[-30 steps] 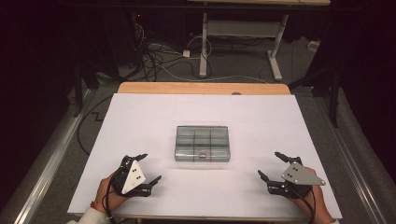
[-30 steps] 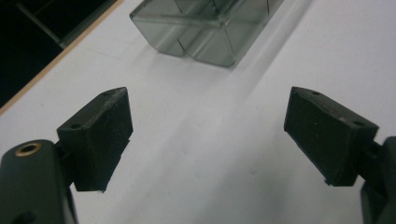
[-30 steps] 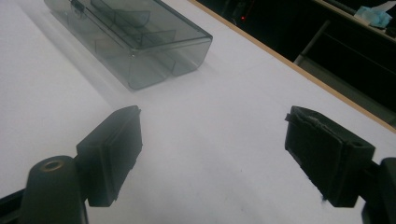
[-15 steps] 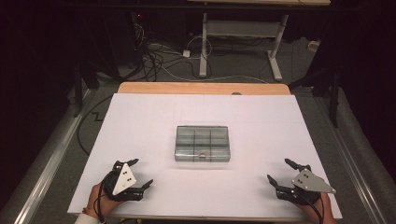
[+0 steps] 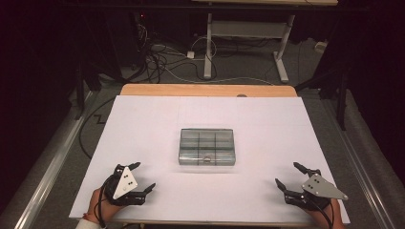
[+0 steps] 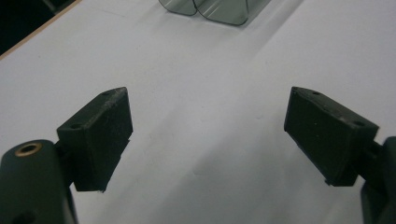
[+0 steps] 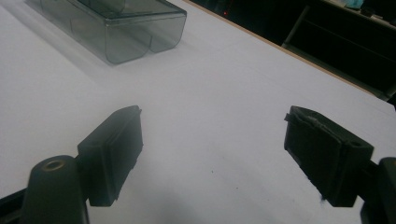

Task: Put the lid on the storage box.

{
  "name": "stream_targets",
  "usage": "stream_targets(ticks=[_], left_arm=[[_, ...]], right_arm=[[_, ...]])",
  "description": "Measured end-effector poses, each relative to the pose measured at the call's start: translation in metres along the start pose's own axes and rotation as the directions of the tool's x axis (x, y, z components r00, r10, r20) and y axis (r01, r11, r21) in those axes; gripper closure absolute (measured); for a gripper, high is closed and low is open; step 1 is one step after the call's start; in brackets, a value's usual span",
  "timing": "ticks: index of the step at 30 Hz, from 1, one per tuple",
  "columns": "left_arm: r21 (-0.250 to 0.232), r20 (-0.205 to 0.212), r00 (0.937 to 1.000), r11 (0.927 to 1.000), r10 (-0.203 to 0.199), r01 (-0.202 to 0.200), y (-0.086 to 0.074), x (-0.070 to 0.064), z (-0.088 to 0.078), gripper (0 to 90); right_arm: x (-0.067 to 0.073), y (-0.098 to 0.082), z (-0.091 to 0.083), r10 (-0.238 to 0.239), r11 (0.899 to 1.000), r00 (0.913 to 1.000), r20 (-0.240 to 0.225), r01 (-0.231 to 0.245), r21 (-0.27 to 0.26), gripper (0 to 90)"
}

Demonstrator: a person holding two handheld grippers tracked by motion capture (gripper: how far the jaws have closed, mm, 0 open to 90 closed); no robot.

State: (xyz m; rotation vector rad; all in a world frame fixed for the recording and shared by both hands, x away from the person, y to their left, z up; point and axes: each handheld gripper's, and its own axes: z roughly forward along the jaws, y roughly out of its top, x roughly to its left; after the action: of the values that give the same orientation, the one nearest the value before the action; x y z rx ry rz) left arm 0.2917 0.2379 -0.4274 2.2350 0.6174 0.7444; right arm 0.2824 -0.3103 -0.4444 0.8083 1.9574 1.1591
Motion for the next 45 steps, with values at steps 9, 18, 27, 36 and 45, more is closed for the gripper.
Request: stream_targets(ticks=[9,18,27,36,45], left_arm=[[-0.02,0.002,1.0,0.9998,-0.007,0.007,0.0019,0.0007,-0.0019,14.8],[-0.019,-0.001,1.0,0.9998,-0.005,0.005,0.0021,0.0017,-0.0025,14.8],[-0.017,-0.002,1.0,0.9998,-0.002,0.002,0.0029,0.0016,-0.0024,14.8],[-0.015,0.003,1.0,0.9999,-0.001,0.001,0.0046,0.0021,0.0001,14.8],[-0.016,0.0,1.0,0.9999,-0.002,0.002,0.0048,0.003,0.0002,14.8]], right_arm=[[0.0032,0.0015,-0.0003,-0.014,1.0,0.9999,0.002,0.014,0.013,19.8],[0.0007,0.0028,-0.0041,-0.019,1.0,0.9997,0.018,0.019,0.001,19.9],[0.0023,0.0034,-0.0031,-0.018,1.0,0.9998,0.004,0.018,0.004,19.9],[0.0035,0.004,-0.0021,-0.027,1.0,0.9996,-0.004,0.027,0.013,19.9],[0.0039,0.0042,-0.0019,-0.028,1.0,0.9996,-0.004,0.028,0.014,19.9]])
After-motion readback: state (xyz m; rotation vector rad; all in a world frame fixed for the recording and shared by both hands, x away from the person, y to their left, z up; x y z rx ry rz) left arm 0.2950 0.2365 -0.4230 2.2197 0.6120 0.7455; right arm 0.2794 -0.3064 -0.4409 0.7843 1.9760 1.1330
